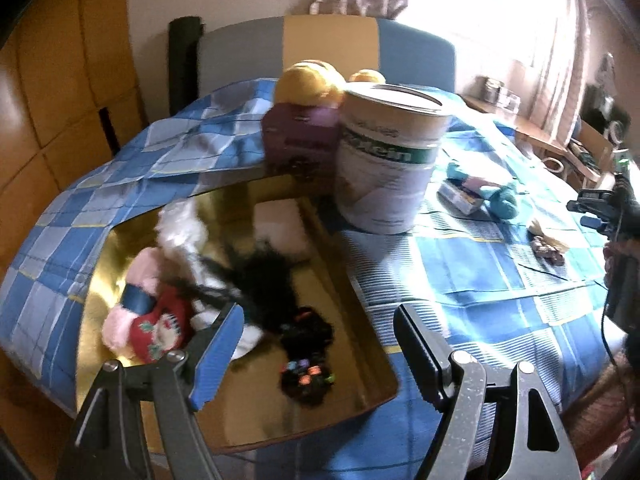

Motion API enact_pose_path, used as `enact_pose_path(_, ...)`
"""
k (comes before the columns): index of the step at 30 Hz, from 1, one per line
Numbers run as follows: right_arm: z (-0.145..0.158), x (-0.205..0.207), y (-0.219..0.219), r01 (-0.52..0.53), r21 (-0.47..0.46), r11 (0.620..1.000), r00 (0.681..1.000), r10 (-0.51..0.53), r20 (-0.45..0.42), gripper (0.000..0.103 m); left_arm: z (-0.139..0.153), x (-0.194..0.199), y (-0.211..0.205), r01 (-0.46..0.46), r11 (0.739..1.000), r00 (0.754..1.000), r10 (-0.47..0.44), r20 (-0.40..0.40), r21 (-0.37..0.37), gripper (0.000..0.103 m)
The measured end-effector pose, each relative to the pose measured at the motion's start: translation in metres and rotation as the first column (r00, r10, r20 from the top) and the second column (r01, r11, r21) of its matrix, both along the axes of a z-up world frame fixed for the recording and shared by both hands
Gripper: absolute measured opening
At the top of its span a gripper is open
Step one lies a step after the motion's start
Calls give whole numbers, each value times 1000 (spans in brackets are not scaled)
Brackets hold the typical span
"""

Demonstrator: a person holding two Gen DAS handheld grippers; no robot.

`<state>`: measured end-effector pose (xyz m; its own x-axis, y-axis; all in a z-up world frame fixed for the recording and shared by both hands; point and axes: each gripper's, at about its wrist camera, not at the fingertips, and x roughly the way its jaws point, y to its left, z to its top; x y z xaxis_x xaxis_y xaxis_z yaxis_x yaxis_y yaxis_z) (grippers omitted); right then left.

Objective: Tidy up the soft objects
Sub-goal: 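Move both tools back toward the remaining items on the bed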

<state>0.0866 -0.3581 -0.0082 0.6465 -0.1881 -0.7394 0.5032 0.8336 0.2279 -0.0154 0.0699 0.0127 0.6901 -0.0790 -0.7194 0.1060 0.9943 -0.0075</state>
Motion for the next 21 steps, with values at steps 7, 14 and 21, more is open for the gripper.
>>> enact_pose_path(7,-9,-6,-12,27,119,992,1000,-26,-14,41,-2,10,-44,111,993,994,-111,-20,27,78)
enact_pose_path(14,-20,-11,-29,77,233,970,997,-78,-8,41,-10,20,-83,199,979,979,-196,-53,46,78)
enact_pose_path(21,-26,-10,-37,87,296,951,996,-87,-15,41,-17,33,-114,260,965,963,-256,-85,43,78)
